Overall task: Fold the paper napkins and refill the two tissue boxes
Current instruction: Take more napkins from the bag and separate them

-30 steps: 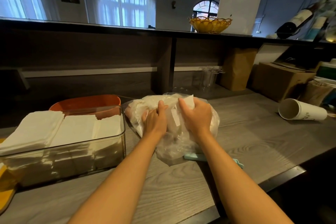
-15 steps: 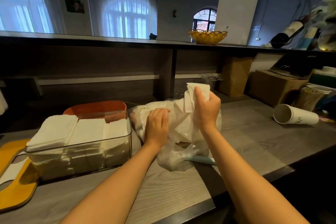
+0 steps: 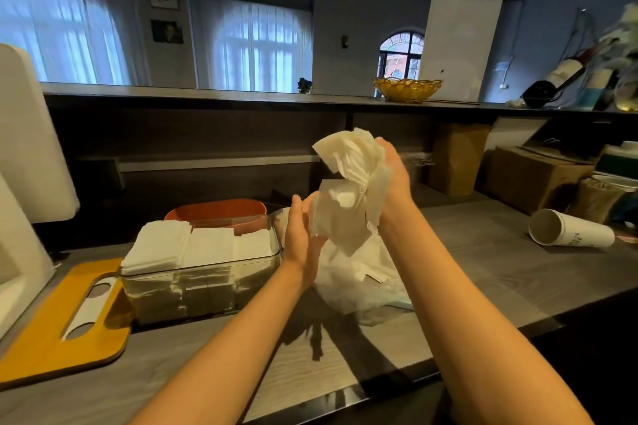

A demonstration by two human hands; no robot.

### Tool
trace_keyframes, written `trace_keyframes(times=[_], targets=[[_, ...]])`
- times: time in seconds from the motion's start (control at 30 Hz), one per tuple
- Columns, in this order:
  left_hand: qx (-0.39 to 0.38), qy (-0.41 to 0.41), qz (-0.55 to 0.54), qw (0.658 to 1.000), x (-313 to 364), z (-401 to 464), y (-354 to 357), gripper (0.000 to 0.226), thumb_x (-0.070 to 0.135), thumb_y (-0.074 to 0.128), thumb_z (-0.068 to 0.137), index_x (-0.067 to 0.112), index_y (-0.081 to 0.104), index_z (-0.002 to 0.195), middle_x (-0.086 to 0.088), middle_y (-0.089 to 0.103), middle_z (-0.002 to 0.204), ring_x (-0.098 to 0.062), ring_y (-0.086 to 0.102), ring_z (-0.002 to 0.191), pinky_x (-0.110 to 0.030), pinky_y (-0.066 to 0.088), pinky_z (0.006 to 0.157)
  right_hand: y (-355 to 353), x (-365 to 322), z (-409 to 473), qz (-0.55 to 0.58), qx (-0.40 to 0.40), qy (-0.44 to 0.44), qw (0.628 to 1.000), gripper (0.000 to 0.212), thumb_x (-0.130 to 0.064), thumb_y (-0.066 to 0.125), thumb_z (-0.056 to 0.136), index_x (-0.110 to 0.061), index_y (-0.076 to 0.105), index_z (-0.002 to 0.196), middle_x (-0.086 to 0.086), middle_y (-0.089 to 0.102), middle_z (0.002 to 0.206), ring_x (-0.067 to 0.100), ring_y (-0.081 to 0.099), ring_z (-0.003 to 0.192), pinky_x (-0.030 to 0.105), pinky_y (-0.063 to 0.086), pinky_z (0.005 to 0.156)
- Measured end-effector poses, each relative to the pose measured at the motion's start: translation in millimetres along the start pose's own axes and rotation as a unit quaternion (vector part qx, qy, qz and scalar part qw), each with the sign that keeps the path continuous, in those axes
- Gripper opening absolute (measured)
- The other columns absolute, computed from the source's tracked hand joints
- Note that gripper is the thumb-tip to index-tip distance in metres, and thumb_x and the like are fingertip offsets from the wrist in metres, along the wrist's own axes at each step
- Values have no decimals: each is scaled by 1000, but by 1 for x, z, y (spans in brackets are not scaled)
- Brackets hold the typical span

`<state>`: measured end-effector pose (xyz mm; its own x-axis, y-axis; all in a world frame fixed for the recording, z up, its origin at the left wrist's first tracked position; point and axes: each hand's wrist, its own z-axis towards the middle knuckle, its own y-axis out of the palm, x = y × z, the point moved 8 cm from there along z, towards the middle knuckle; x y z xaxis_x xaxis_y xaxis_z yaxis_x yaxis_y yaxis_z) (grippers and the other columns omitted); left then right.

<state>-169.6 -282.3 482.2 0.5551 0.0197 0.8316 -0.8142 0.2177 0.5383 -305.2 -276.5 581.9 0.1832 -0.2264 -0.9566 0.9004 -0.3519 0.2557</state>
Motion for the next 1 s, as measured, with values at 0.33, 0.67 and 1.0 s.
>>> trace_keyframes(times=[0.33, 0.67, 1.0], targets=[[27, -112, -44, 992, -48, -34, -36, 64, 69, 35, 95, 28, 61, 137, -5, 70, 126, -29, 61, 123, -45, 49, 100, -4, 117, -15, 57, 120, 166, 977, 38, -46, 64, 92, -14, 54, 112, 5, 67, 99, 24, 67, 88, 37, 58, 78], [45, -133, 42, 989, -68, -18, -44, 70, 53, 82, 71, 28, 54, 130, -3, 68, 126, -27, 62, 119, -58, 47, 103, -6, 128, 4, -74, 162, -41, 983, 29, -42, 51, 101, -16, 65, 101, 0, 68, 91, 19, 67, 88, 35, 58, 77], [50, -98, 58, 992, -70, -1, -45, 15, 30, 56, 102, 33, 61, 116, 3, 76, 106, -19, 72, 98, -37, 57, 76, -11, 128, 12, 3, 60, -12, 998, 21, -34, 58, 99, -18, 64, 112, 2, 72, 100, 19, 70, 91, 30, 58, 72]])
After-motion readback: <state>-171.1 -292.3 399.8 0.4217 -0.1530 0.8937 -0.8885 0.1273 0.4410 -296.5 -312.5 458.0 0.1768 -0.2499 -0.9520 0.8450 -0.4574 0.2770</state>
